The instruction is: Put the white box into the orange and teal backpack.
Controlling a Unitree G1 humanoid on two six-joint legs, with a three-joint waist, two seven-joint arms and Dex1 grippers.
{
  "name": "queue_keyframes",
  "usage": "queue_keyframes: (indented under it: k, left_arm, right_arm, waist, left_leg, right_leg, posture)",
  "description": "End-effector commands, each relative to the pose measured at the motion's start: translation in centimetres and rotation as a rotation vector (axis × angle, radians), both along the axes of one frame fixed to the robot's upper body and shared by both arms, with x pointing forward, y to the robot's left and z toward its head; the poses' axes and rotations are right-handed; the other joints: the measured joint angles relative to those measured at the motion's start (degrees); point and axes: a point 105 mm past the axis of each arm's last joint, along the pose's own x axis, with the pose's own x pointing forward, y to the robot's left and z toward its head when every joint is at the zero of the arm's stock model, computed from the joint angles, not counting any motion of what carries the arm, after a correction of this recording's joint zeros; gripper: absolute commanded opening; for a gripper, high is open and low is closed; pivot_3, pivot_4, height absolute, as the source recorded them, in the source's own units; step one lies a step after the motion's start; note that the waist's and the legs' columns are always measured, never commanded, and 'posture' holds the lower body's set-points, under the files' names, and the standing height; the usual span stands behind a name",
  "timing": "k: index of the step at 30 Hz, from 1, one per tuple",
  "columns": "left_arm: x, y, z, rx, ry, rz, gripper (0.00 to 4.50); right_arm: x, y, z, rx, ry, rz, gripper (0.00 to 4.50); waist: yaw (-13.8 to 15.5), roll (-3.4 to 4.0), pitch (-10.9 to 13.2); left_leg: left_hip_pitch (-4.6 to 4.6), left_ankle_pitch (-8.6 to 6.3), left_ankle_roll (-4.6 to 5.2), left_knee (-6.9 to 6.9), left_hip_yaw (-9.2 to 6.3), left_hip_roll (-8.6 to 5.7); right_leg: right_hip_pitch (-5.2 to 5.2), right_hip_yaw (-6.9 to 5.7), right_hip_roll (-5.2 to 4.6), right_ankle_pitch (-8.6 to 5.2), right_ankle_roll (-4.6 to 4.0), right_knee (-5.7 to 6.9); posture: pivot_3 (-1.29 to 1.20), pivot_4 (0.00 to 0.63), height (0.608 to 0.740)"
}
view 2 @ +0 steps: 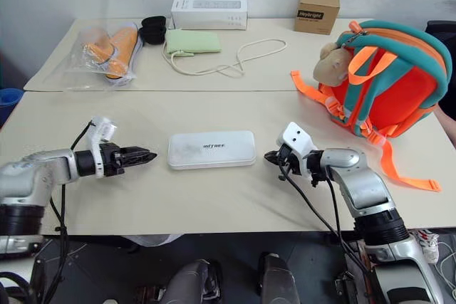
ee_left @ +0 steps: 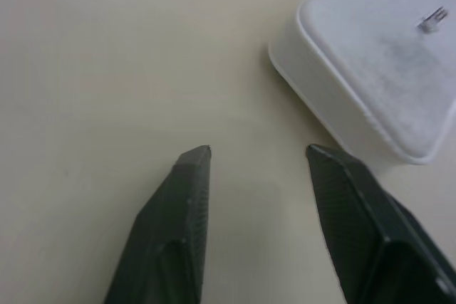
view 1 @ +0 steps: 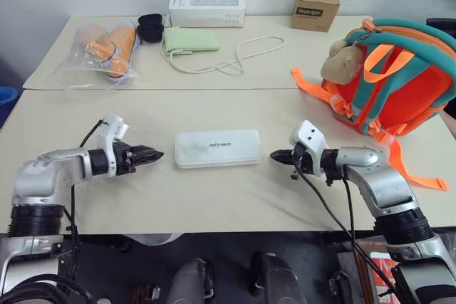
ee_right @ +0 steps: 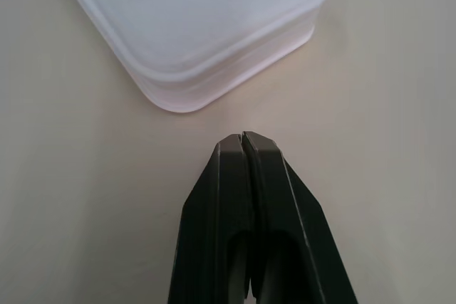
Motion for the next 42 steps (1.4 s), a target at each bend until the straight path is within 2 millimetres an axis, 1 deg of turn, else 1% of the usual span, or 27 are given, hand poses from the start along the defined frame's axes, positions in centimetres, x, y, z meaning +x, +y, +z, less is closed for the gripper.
queue_keyframes:
  k: [1,4,5,9,11,13,15,18,21,23,26,29,32,35,37,38,40,42]
  left_arm:
    - [-0.5,-0.2,0.7,-0.119,0.117,-0.023,3.42]
    - [-0.5,-1.2,0.6,-0.197,0.218,-0.055,4.33]
    - [-0.3,-1.5,0.4,-0.204,0.240,-0.065,4.48]
    - [0.4,-2.8,0.4,-0.255,0.298,-0.093,4.48]
    - [0.7,-3.5,-0.1,-0.256,0.328,-0.105,4.48]
    - [1.1,-4.5,-1.1,-0.239,0.351,-0.127,4.48]
    - [1.5,-5.1,-1.6,-0.236,0.362,-0.135,4.48]
    - [2.1,-6.8,-1.7,-0.255,0.375,-0.175,4.48]
    - [2.6,-8.0,-1.3,-0.271,0.374,-0.208,4.48]
    - [2.7,-8.5,-1.0,-0.281,0.371,-0.225,4.48]
    - [2.8,-8.6,-0.4,-0.295,0.358,-0.255,4.48]
    - [3.3,-8.1,0.4,-0.332,0.338,-0.237,3.88]
    - [3.2,-8.1,1.2,-0.362,0.332,-0.260,2.93]
    - [3.0,-8.7,1.8,-0.391,0.332,-0.302,2.01]
    - [2.6,-9.3,2.4,-0.418,0.330,-0.339,1.50]
    - [2.4,-9.6,2.9,-0.438,0.323,-0.361,1.31]
    - [1.8,-9.9,4.2,-0.495,0.260,-0.432,1.27]
    - [0.8,-9.8,5.9,-0.587,0.209,-0.504,1.27]
  right_arm:
    - [0.5,0.1,1.2,0.006,-0.054,0.007,0.00]
    - [0.8,0.3,1.1,0.002,-0.057,0.011,0.00]
    - [0.8,0.4,1.1,-0.001,-0.058,0.014,0.00]
    - [1.0,0.8,0.9,-0.008,-0.064,0.025,0.00]
    - [1.1,1.0,0.8,-0.012,-0.068,0.029,0.00]
    - [1.1,1.4,0.7,-0.017,-0.073,0.040,0.00]
    - [1.1,1.7,0.6,-0.019,-0.076,0.047,0.00]
    - [1.0,2.0,0.4,-0.016,-0.077,0.051,0.00]
    - [0.8,2.2,0.3,-0.019,-0.078,0.056,0.00]
    - [0.7,2.1,0.2,-0.021,-0.078,0.059,0.00]
    - [0.7,2.0,0.2,-0.023,-0.079,0.055,0.00]
    - [0.5,1.8,0.0,-0.024,-0.078,0.047,0.00]
    - [0.3,1.8,-0.3,-0.023,-0.076,0.047,0.00]
    - [0.1,1.9,-0.3,-0.018,-0.077,0.046,0.00]
    - [0.0,2.1,-0.2,-0.012,-0.081,0.047,0.00]
    - [0.0,2.1,0.0,-0.008,-0.086,0.047,0.00]
    - [-0.3,2.3,0.4,0.006,-0.106,0.061,0.00]
    - [-1.2,2.4,1.0,0.031,-0.112,0.100,0.00]
  waist:
    - [0.1,0.00,0.0]
    - [0.2,-0.02,0.0]
    - [0.2,-0.02,0.0]
    - [0.2,-0.02,0.0]
    - [0.2,-0.02,0.0]
    - [0.2,-0.02,0.0]
    - [0.5,-0.02,0.0]
    - [1.0,-0.03,0.0]
    - [1.1,-0.04,0.0]
    - [1.0,-0.04,0.0]
    - [0.8,-0.04,0.0]
    - [0.6,-0.05,0.0]
    - [0.4,-0.05,0.0]
    - [0.4,-0.05,0.0]
    - [0.6,-0.07,0.0]
    - [0.6,-0.07,0.0]
    - [0.5,-0.07,0.0]
    - [0.5,-0.07,0.0]
  left_leg:
    - [0.00,0.00,0.00,0.00,0.00,0.00]
    - [-0.01,0.01,0.00,0.07,-0.01,-0.01]
    - [-0.01,0.01,0.00,0.07,0.00,-0.01]
    - [0.00,0.03,-0.03,0.12,0.02,-0.02]
    - [-0.01,0.03,-0.04,0.16,0.01,-0.02]
    - [-0.01,0.03,-0.04,0.22,0.01,-0.02]
    - [0.00,0.03,-0.04,0.32,0.02,-0.03]
    - [-0.01,0.03,-0.03,0.49,0.00,-0.03]
    - [-0.03,0.00,0.01,0.66,-0.06,-0.06]
    - [-0.02,-0.02,0.04,0.68,-0.06,-0.07]
    - [-0.03,-0.02,0.03,0.68,-0.07,-0.07]
    - [-0.04,-0.02,0.03,0.68,-0.06,-0.05]
    - [-0.09,-0.02,0.03,0.68,-0.04,-0.03]
    - [-0.10,-0.03,0.02,0.68,-0.04,0.00]
    - [-0.09,-0.03,0.02,0.70,-0.05,-0.01]
    - [-0.09,-0.03,0.03,0.72,-0.05,-0.01]
    - [-0.09,-0.04,0.04,0.72,-0.06,-0.01]
    - [-0.12,-0.05,0.02,0.70,-0.06,0.00]
  right_leg:
    - [0.00,0.00,0.00,0.00,0.00,0.00]
    - [0.01,0.00,0.02,0.00,0.00,0.04]
    - [0.01,0.01,0.02,0.00,0.00,0.05]
    - [0.01,0.04,0.05,0.00,0.00,0.11]
    - [0.01,0.04,0.07,0.00,0.00,0.13]
    - [0.01,0.04,0.07,0.00,0.00,0.16]
    - [0.02,0.07,0.05,-0.01,0.00,0.24]
    - [0.04,0.10,0.03,-0.01,0.00,0.34]
    - [0.09,0.10,-0.03,-0.01,0.00,0.41]
    - [0.09,0.11,-0.07,-0.01,0.00,0.43]
    - [0.07,0.11,-0.07,-0.01,0.00,0.45]
    - [0.06,0.09,-0.04,-0.01,0.00,0.44]
    - [0.00,0.09,-0.02,-0.01,0.00,0.44]
    - [-0.01,0.07,0.00,-0.01,-0.01,0.43]
    - [0.01,0.07,-0.02,-0.02,-0.01,0.43]
    - [0.02,0.07,-0.03,-0.01,-0.01,0.43]
    - [0.02,0.10,-0.04,-0.01,-0.01,0.44]
    - [-0.02,0.12,-0.04,-0.01,-0.01,0.43]
  posture:
    - [0.00,0.150,0.740]
    - [0.00,0.150,0.740]
    - [0.00,0.150,0.740]
    - [0.00,0.150,0.740]
    - [0.00,0.150,0.740]
    - [0.00,0.150,0.740]
    - [0.00,0.150,0.740]
    - [0.00,0.150,0.740]
    - [0.00,0.150,0.740]
    - [0.00,0.150,0.740]
    - [0.00,0.150,0.740]
    - [0.00,0.150,0.740]
    - [0.00,0.150,0.740]
    - [0.00,0.150,0.740]
    - [0.00,0.150,0.740]
    - [0.00,0.150,0.740]
    - [0.00,0.150,0.740]
    - [0.00,0.150,0.740]
